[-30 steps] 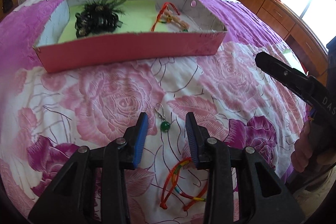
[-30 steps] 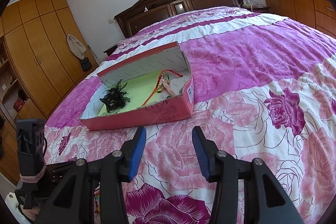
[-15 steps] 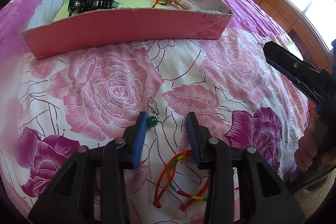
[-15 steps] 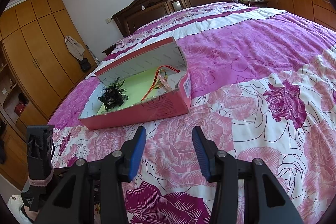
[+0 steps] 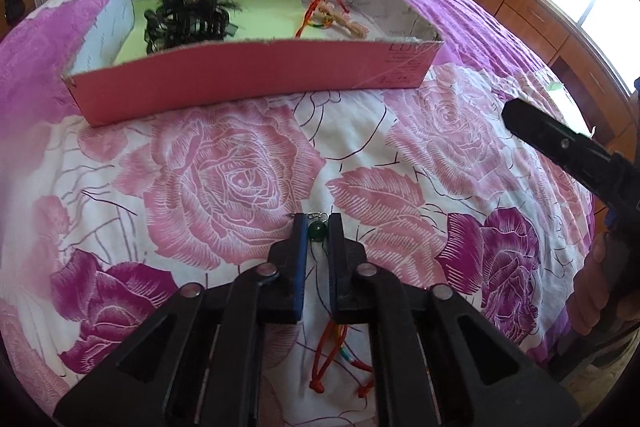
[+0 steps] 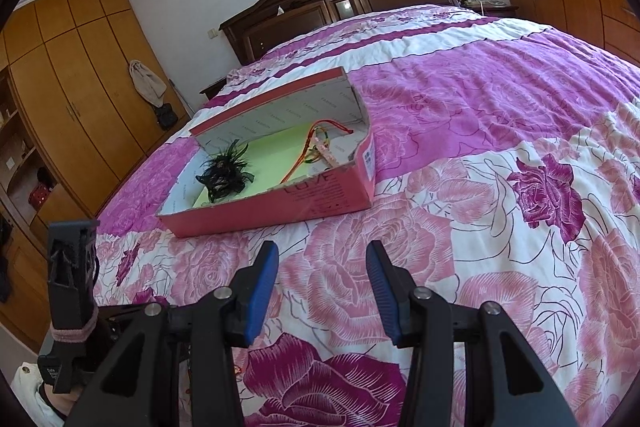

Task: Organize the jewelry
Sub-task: 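Grasp the green bead earring with the left tool while the right tool grasps the rainbow cord bracelet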

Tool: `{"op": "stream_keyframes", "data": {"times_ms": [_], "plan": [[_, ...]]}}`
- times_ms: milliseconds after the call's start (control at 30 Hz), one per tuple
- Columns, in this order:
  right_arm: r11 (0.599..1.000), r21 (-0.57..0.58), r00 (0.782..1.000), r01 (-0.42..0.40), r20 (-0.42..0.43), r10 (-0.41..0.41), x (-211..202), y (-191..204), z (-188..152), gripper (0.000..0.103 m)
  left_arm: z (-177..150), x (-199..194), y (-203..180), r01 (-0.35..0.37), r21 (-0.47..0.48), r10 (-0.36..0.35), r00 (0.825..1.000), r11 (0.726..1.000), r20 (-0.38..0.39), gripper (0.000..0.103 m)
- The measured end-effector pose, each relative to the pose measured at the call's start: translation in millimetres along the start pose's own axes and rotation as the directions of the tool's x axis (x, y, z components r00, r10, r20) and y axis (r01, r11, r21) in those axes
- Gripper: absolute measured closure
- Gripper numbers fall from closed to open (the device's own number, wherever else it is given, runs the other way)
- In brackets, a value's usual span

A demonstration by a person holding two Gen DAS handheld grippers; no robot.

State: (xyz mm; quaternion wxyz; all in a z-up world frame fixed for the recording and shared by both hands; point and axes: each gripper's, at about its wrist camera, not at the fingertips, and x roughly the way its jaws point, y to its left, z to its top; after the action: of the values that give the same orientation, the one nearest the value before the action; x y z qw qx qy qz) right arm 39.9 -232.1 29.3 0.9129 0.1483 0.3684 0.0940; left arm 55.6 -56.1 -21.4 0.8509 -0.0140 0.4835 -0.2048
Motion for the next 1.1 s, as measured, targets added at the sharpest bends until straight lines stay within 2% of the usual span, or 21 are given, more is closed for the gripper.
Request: {"op": "stream_keyframes", "data": {"times_ms": [333, 600, 833, 933, 1033, 1100], "plan": [[0.998, -0.049, 0.998, -0.038, -0.054, 0.035, -2.4, 25.5, -10.3, 0.054, 2.1, -29.9, 22.6, -0.061, -0.051, 0.065, 0.995, 0.997, 0.081, 0.102], [0.991, -0.108, 0.988, -0.081, -0.140, 0.065, 4.2, 53.0, -31.3, 0.054, -4.6, -36.8, 33.6, -0.119, -0.079, 0.126, 0.988, 0.990, 0.092, 0.102], [0.977, -0.192, 0.969, -0.097, -0.243, 0.049, 21.1, 74.7, -55.3, 0.056, -12.8, -38.0, 38.2, -0.146, -0.088, 0.154, 0.984, 0.985, 0.091, 0.102], [0.971, -0.219, 0.963, -0.099, -0.267, 0.037, 26.9, 80.6, -62.0, 0.059, -15.1, -38.8, 40.7, -0.150, -0.097, 0.158, 0.983, 0.984, 0.091, 0.102], [0.966, -0.242, 0.960, -0.094, -0.279, 0.024, 30.5, 83.3, -66.7, 0.067, -16.3, -38.4, 43.2, -0.153, -0.107, 0.163, 0.983, 0.982, 0.089, 0.102], [0.963, -0.255, 0.958, -0.085, -0.286, 0.009, 33.7, 84.4, -68.8, 0.078, -16.9, -38.1, 44.6, -0.154, -0.111, 0.164, 0.983, 0.982, 0.088, 0.102]]}}
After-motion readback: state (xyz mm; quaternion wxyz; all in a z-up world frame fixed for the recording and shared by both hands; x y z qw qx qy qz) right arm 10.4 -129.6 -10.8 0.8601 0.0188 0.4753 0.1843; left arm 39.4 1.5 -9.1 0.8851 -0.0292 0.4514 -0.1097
